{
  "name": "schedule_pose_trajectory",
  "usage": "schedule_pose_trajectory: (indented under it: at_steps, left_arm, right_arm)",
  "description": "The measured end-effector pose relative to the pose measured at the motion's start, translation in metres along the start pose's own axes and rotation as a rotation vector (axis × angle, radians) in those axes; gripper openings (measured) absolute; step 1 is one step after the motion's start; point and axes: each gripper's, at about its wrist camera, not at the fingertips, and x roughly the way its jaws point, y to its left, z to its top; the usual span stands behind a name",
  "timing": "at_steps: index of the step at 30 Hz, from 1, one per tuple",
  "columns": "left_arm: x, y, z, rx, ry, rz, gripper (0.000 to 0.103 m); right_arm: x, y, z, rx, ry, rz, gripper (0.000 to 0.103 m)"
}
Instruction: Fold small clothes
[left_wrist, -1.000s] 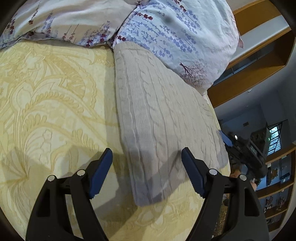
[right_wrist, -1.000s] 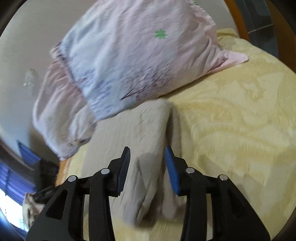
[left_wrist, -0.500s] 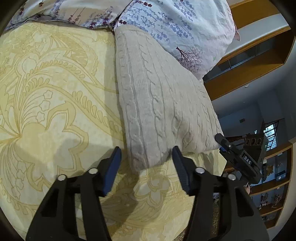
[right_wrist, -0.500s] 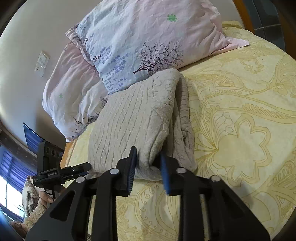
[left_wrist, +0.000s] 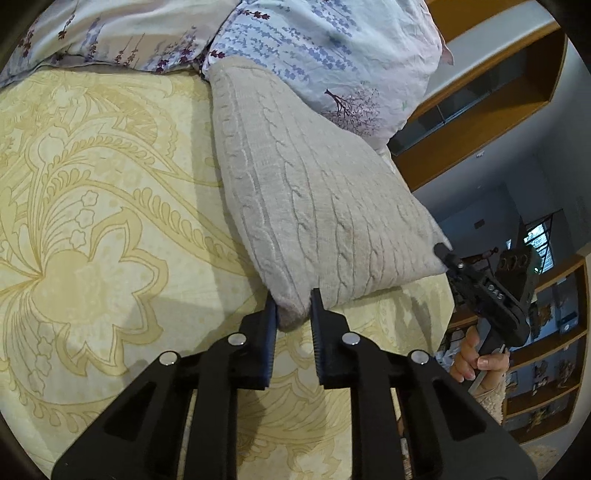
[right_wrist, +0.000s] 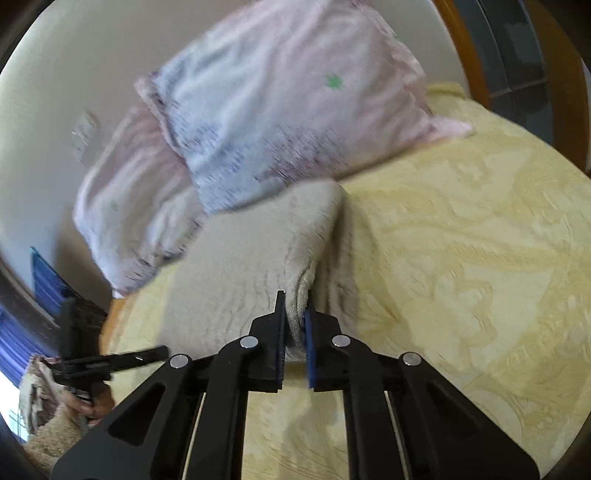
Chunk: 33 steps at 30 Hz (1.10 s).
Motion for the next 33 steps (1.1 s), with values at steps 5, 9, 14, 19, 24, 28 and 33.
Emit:
schedule_pose_trajectory:
  at_steps: [5, 9, 14, 19, 24, 28, 33]
  left_arm:
    - [0.007, 0.007, 0.0, -0.014, 0.019, 0.014, 0.016]
    - [0.008, 0.006, 0.0, 0.002, 0.024, 0.033, 0.019]
    - [-0.007, 0.0, 0.004, 0.034, 0.004, 0.041, 0.039]
    - [-0.034, 0.0, 0.025, 0.037, -0.101, 0.078, 0.071]
    - [-0.027, 0.004, 0.05, -0.003, -0.118, 0.103, 0.084]
    - [-0.006, -0.004, 0.068, 0.012, -0.099, 0.152, 0.089]
    - [0.019, -0.019, 0.082, 0.062, -0.09, 0.231, 0.09]
  right_arm:
    - [0.02, -0.014, -0.012, 0.037, 0.075, -0.071, 0.008]
    - [0.024, -0.011, -0.011, 0.018, 0.083, -0.101, 0.009]
    - [0.02, -0.016, -0.004, 0.066, 0.106, -0.071, 0.014]
    - [0.009, -0.019, 0.021, 0.132, 0.066, -0.057, 0.047]
    - [0.021, -0.011, 0.048, 0.151, 0.067, -0.02, 0.069]
    - [0.044, -0.011, 0.064, 0.2, 0.111, 0.007, 0.072]
    - [0.074, -0.019, 0.074, 0.244, 0.173, -0.008, 0.072]
